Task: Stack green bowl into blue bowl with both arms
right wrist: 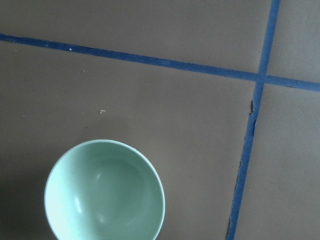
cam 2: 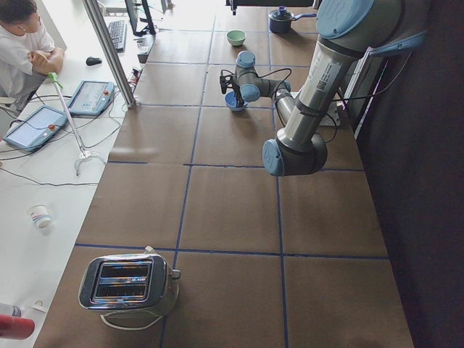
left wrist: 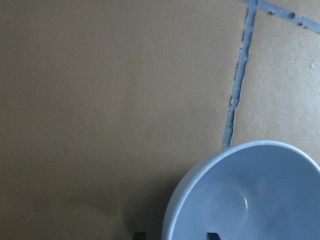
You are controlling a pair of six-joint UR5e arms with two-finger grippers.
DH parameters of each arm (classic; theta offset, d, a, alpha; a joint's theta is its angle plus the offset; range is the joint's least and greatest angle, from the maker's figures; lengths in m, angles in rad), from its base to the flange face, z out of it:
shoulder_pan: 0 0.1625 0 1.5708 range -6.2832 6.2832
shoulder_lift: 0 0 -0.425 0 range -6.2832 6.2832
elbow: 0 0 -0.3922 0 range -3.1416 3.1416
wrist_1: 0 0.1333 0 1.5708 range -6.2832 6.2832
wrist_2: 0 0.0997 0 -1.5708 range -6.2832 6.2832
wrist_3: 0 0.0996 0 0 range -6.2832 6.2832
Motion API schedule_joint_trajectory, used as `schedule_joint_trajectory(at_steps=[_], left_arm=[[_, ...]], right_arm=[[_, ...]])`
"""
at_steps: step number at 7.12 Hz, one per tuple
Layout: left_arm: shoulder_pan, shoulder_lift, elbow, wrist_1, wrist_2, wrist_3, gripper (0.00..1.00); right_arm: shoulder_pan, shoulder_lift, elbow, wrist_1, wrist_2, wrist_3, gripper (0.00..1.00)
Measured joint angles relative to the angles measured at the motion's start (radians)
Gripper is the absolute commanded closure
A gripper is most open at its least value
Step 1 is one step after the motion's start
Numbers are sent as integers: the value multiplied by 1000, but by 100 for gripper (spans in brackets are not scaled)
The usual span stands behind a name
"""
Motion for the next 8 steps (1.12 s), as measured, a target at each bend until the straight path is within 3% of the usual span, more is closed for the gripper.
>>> schedule_joint_trajectory(at_steps=[2,5,7,8], left_arm=[[-26,12,-43,4,1,-5,0],[-29,30,-49,5,2,-7,0],[-29,36,-52,3,2,-7,0],[-29,38,-53,3,2,-7,0]], right_arm=[[-56,-22,-33,162,-4,134,1],[-150,-30,-175,461,-15,309,7],[-185,-24,-223,522,-17,352,22],[-195,-20,-237,527,-17,359,53]])
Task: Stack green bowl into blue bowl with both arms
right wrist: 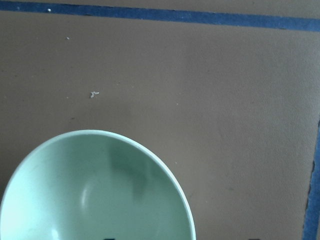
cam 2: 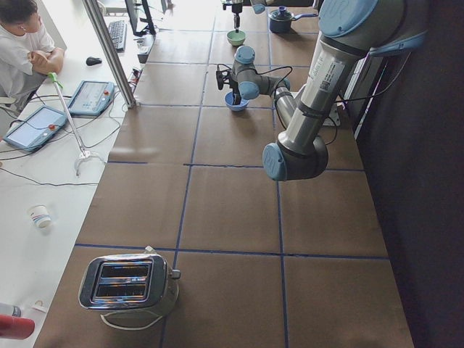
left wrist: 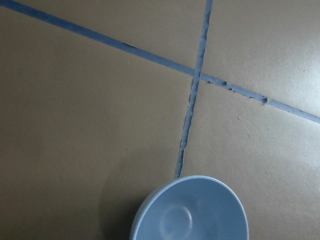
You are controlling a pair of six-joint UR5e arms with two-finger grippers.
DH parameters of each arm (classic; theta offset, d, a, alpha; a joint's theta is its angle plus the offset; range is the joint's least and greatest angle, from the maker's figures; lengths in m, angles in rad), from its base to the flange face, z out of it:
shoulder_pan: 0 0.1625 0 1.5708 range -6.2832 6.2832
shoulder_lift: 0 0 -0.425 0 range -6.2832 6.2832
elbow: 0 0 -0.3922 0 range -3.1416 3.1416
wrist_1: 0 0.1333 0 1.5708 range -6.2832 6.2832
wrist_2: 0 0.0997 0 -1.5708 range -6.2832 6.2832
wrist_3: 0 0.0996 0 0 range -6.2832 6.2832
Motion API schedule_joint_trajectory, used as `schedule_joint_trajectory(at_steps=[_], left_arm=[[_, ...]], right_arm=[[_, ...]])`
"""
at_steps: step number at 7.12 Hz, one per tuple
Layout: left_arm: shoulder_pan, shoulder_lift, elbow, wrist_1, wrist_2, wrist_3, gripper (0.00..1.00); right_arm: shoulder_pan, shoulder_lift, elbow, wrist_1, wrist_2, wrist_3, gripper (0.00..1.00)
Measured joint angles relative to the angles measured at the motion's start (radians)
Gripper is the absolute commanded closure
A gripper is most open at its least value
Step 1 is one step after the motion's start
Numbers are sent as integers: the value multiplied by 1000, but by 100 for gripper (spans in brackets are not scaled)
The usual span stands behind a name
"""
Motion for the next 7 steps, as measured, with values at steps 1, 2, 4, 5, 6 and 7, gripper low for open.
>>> schedule_joint_trajectory(at_steps=[1,2,4,5,6,7], left_arm=[[-1,2,-1,0,0,0,0],[-1,3,-1,0,0,1,0],[-4,4,-2,-1,1,1,0],[-8,4,-4,-1,0,1,0],[-16,4,-11,-2,0,1,0],[-31,10,-42,-2,0,-6,0]], right_arm=[[-9,3,-9,1,-1,4,72],[-18,5,-13,1,-3,10,93],[-31,14,-22,0,-9,15,100],[-33,20,-10,-1,-1,16,100],[-33,23,46,-4,14,29,100],[-39,29,141,-9,29,89,100]])
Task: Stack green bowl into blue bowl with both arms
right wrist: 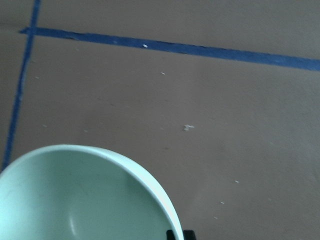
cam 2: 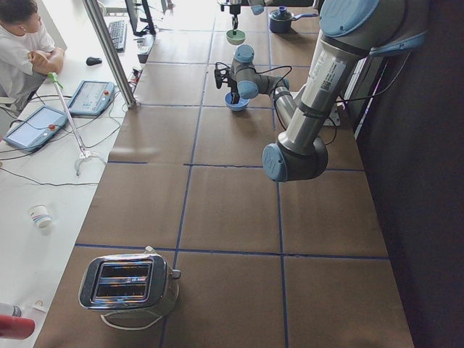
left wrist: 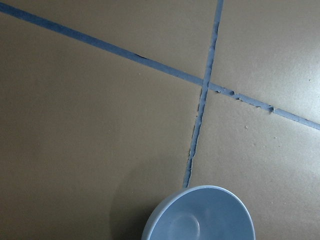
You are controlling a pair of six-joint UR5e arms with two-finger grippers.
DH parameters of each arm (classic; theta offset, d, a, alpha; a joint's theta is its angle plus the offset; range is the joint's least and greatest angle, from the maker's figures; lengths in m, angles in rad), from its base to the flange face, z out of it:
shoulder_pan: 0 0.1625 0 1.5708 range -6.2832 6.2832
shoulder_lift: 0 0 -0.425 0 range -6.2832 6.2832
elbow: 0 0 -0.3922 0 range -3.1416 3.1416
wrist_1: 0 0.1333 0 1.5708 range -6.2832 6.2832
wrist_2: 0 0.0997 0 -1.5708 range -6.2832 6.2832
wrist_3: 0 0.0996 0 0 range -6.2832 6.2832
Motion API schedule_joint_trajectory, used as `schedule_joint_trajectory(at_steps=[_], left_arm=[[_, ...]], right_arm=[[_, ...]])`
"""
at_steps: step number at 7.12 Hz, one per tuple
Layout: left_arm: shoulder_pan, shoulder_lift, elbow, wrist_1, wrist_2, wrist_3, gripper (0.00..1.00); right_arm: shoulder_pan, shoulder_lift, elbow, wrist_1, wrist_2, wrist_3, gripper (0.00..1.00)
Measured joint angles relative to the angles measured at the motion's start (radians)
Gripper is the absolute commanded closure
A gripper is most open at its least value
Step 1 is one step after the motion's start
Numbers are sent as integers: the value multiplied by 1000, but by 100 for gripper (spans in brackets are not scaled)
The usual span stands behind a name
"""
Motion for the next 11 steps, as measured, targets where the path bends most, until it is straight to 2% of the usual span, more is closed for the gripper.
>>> schedule_joint_trajectory(at_steps=[1,2,3,4,5,6,7,9,11], left_arm=[[-25,23,-69,0,0,-18,0],[-56,60,-153,-1,-1,-34,0],[-82,83,-204,-2,-2,-42,0],[-103,94,-229,-2,-3,-45,0],[-111,98,-237,-3,-3,-46,0],[-115,101,-237,-3,-3,-47,0],[-114,102,-234,-4,-3,-47,0],[-110,104,-226,-6,-3,-47,0],[-108,104,-224,-6,-3,-47,0]], right_arm=[[-31,28,99,-1,10,141,100],[-107,112,170,-3,2,358,100],[-209,223,197,-5,-44,578,100],[-338,341,205,-16,-148,782,100],[-456,452,203,-76,-277,916,100],[-548,549,200,-188,-391,980,100],[-611,599,197,-274,-458,1003,100],[-671,636,157,-323,-523,1014,99],[-681,656,121,-328,-541,1010,98]])
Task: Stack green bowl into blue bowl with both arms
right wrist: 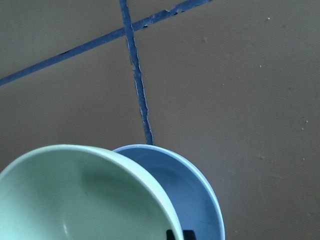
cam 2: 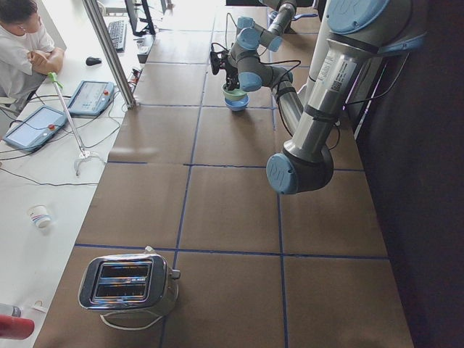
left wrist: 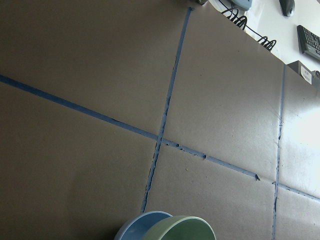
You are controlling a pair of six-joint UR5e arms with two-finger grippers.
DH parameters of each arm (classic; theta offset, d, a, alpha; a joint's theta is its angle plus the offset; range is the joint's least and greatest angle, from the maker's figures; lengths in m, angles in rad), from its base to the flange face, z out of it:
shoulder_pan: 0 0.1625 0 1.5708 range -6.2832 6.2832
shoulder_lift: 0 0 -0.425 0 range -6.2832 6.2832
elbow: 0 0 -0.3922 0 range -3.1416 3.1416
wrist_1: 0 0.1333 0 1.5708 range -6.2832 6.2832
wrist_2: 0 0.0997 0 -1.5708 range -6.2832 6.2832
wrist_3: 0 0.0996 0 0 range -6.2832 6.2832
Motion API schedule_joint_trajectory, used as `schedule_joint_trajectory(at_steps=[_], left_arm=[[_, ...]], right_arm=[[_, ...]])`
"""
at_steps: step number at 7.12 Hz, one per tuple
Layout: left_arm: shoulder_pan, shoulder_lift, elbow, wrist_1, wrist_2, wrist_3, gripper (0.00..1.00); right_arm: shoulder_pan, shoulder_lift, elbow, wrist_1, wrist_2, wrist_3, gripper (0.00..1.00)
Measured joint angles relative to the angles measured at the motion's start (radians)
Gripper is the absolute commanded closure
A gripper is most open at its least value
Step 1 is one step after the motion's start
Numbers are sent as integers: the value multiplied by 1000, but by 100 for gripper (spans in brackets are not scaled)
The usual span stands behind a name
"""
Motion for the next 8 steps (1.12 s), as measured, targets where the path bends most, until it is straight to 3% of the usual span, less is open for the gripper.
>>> schedule_joint_trajectory(at_steps=[1,2,5,6,7,8], left_arm=[[1,0,1,0,0,0,0],[1,0,1,0,0,0,0],[2,0,5,-1,1,2,0],[1,0,6,-1,2,4,0],[-1,7,7,2,0,19,0],[-3,43,8,9,-7,92,0]], right_arm=[[0,2,-4,-1,-1,-1,78],[-5,0,-6,-1,-2,-2,1],[-43,4,-12,-6,-94,8,0],[-25,-4,18,-7,-89,8,0],[30,-38,72,-8,-30,5,0],[137,-115,138,-7,84,-1,0]])
